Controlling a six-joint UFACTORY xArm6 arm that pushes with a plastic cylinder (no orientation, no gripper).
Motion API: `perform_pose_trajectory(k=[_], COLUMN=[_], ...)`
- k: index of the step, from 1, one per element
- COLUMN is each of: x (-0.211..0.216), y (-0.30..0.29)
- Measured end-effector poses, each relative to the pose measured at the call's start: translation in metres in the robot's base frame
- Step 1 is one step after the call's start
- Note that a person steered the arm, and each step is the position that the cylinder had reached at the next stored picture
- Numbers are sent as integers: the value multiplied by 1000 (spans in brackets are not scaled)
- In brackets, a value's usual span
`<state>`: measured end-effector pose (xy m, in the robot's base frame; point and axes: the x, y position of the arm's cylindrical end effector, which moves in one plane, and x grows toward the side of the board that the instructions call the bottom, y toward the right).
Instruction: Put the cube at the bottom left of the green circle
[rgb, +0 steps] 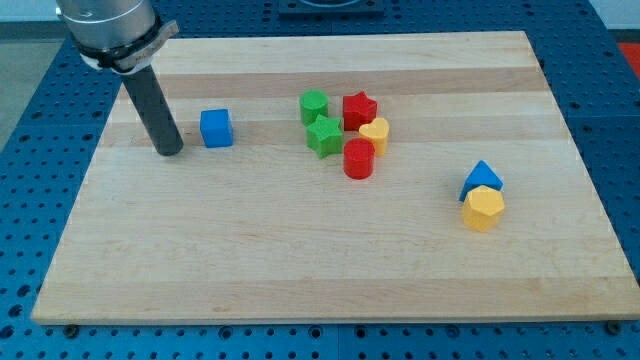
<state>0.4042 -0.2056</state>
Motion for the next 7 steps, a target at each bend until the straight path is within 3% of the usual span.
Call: perform_pose_trajectory(k=[1,3,5,7], x=[-22,-28,7,5], y=[9,40,41,61])
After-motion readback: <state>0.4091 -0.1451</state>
